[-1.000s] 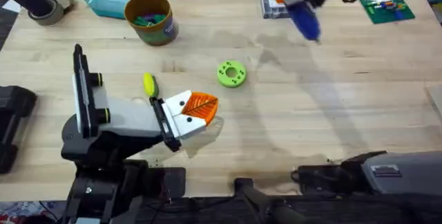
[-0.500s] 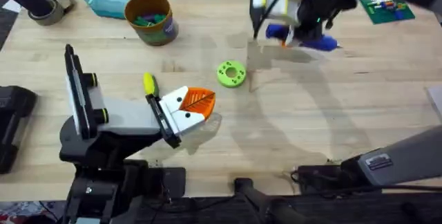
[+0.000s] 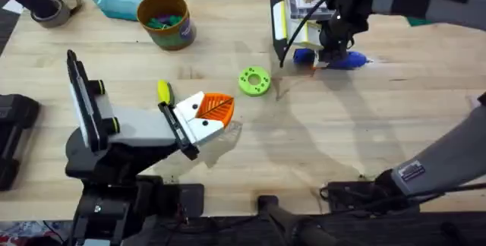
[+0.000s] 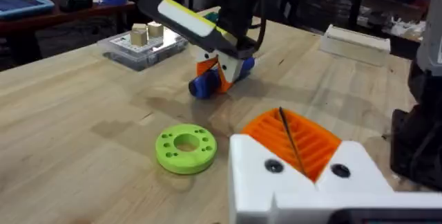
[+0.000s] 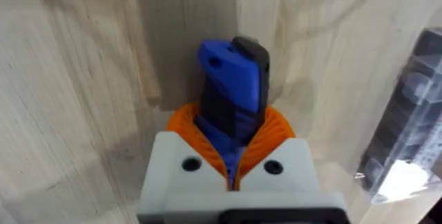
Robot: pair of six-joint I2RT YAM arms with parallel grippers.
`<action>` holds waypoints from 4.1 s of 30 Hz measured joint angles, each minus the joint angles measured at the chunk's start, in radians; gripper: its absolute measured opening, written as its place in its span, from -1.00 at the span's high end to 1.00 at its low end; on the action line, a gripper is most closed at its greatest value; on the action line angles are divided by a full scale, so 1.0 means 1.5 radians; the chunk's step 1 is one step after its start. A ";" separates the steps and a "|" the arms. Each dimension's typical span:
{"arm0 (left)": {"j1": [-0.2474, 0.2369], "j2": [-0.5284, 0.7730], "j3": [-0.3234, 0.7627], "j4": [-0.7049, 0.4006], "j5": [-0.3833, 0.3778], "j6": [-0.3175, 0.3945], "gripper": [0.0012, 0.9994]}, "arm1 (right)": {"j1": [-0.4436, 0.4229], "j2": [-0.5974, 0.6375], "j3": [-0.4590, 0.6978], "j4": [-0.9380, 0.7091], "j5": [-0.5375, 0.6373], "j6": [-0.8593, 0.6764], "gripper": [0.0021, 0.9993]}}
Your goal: Pick up the gripper from the table and insert it into the empty holder that is missing its gripper. Then pick up a screw, insert it into the mounting hole, and use the screwdriver to tighten it. Finally, clean up the table by picking up the vegetable and placing it into the bucket.
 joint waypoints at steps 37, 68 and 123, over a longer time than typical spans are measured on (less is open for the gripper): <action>0.000 0.007 0.037 0.075 -0.194 -0.134 -0.97 | 0.035 -0.320 0.053 -0.115 -0.049 0.535 -0.99; 0.000 0.007 0.037 0.075 -0.194 -0.134 -0.97 | 0.035 -0.320 0.053 -0.115 -0.049 0.535 -0.99; 0.000 0.007 0.037 0.075 -0.194 -0.134 -0.97 | 0.035 -0.320 0.053 -0.115 -0.049 0.535 -0.99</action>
